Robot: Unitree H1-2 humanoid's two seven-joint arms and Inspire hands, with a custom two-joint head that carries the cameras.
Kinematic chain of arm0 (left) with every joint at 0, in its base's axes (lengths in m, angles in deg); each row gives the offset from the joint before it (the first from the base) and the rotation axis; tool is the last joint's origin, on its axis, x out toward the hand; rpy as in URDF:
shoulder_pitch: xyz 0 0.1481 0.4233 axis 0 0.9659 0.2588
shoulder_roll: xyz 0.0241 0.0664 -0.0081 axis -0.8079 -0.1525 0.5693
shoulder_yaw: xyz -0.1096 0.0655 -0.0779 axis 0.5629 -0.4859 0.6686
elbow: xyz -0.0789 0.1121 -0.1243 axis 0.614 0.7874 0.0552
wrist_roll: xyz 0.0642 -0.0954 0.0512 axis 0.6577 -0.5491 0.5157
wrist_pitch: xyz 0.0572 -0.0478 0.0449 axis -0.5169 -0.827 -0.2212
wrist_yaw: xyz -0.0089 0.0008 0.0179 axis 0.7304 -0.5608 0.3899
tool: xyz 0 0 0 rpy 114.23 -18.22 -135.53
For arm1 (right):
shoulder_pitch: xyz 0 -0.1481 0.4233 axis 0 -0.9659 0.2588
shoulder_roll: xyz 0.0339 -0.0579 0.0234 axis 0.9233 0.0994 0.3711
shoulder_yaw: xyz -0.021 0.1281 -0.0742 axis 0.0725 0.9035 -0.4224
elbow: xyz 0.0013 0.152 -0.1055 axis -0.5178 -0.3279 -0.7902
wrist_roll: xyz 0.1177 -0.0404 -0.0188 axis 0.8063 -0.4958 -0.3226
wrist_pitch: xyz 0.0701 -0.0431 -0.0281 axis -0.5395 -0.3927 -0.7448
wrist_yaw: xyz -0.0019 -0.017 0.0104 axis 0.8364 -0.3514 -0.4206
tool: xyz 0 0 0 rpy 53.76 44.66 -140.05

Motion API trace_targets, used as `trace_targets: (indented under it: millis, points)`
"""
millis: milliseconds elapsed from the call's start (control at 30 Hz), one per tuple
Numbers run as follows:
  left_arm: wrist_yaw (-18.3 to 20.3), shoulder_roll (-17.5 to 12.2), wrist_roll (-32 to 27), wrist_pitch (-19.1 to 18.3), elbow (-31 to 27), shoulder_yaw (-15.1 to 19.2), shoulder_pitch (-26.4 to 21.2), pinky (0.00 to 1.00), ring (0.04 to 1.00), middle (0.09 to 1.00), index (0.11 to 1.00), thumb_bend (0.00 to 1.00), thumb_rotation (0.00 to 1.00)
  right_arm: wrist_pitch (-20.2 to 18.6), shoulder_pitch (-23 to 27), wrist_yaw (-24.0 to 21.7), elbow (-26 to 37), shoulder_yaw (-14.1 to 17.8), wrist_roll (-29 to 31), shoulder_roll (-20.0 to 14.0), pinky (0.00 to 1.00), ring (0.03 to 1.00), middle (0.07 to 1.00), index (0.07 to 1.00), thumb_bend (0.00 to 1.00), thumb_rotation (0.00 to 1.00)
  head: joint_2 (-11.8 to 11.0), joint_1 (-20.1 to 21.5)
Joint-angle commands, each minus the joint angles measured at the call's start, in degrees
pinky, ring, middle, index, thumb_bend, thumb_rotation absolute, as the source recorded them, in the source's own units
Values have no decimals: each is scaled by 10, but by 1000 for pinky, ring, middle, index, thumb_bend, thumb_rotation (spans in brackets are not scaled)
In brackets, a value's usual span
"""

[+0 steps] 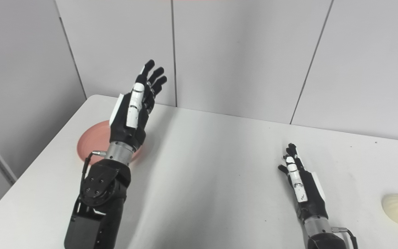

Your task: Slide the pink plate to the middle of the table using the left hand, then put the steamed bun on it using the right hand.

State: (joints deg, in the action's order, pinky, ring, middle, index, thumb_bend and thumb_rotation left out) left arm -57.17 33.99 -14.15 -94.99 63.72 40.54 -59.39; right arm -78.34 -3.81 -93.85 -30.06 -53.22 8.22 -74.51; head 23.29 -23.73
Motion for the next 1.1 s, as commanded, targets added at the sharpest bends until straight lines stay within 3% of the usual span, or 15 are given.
trace_targets:
  millis: [0,600,1067]
  points:
    - [-12,-8,-2,4,-19,11,-20,977,928,934,935,555,1000,-15,-5,0,-5,3,-7,-11,1000,996,1000,1000,198,1000,0,0]
    - [-58,-75,-62,63,38,144,-31,967,940,950,957,559,1000,-33,-11,-3,23,3,1,-9,1000,1000,1000,1000,143,1000,2,-12]
    - [-61,-136,-120,114,142,207,-28,974,944,947,959,585,1000,-36,-16,-1,34,1,-2,-8,1000,1000,1000,1000,158,1000,8,-10]
